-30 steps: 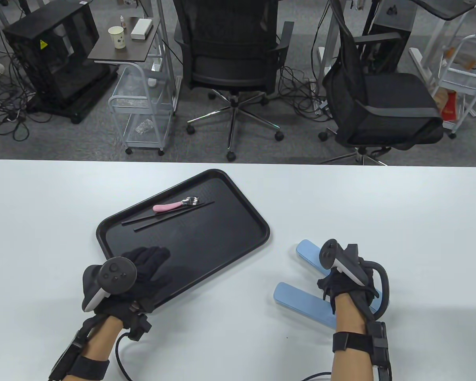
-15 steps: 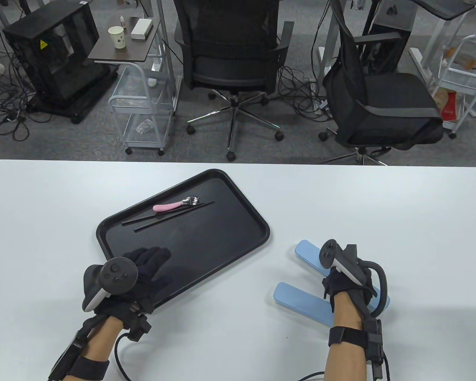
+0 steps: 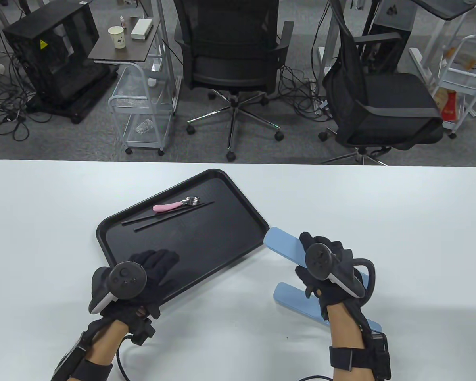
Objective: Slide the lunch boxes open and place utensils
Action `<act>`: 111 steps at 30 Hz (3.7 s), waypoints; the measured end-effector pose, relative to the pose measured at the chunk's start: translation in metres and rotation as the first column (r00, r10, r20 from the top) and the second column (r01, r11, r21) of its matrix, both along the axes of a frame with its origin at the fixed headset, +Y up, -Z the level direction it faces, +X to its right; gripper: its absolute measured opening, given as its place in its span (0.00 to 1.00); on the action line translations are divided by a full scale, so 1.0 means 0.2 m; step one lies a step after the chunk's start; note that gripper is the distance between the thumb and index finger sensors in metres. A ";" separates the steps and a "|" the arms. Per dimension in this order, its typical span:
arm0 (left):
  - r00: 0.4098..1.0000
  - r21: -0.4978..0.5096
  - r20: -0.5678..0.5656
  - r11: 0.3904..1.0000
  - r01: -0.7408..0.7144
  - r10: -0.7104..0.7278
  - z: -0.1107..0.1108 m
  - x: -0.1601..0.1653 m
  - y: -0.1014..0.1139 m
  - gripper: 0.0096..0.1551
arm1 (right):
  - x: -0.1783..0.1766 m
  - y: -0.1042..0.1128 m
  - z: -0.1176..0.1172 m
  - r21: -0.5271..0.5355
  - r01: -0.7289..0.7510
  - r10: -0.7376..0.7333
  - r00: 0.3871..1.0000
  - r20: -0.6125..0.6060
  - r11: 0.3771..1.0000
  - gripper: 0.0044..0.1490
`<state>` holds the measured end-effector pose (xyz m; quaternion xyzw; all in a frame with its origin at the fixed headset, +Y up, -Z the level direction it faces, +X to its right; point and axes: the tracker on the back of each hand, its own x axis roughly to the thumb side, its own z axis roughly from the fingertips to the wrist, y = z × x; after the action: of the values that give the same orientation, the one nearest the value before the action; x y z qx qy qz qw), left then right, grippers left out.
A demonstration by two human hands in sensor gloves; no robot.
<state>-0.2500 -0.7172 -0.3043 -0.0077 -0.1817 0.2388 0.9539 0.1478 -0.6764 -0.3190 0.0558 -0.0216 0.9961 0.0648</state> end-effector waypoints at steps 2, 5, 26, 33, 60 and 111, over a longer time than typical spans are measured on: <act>1.000 -0.009 0.022 1.000 -0.013 0.013 0.01 0.03 0.00 0.40 | -0.08 0.03 0.05 -0.004 0.021 -0.021 0.997 -0.072 1.000 0.52; 0.999 0.022 0.047 1.000 0.006 -0.007 0.04 0.07 0.02 0.43 | -0.23 0.04 0.12 -0.019 0.018 -0.021 0.985 -0.169 1.000 0.52; 0.957 0.093 0.272 0.993 0.079 -0.102 0.17 0.31 0.03 0.56 | -0.60 -0.07 0.32 0.016 -0.067 0.067 0.909 -0.411 0.998 0.50; 0.955 0.123 0.276 0.989 0.080 -0.111 0.18 0.34 0.06 0.57 | -0.55 -0.03 0.31 0.001 -0.028 0.026 0.914 -0.405 1.000 0.50; 0.987 -0.036 0.109 0.992 0.121 -0.116 0.04 0.07 0.05 0.47 | -0.29 -0.10 0.22 -0.065 -0.007 -0.010 0.965 -0.263 0.998 0.51; 0.749 -0.524 -0.502 0.841 0.134 -0.432 -0.88 -0.27 -0.27 0.40 | -0.03 -0.07 0.18 -0.029 0.086 -0.089 0.992 -0.091 0.996 0.51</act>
<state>-0.3046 -0.7707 -0.4810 -0.1833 0.1956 0.1121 0.9569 0.1419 -0.6907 -0.2827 0.1000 -0.0084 0.9888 0.1101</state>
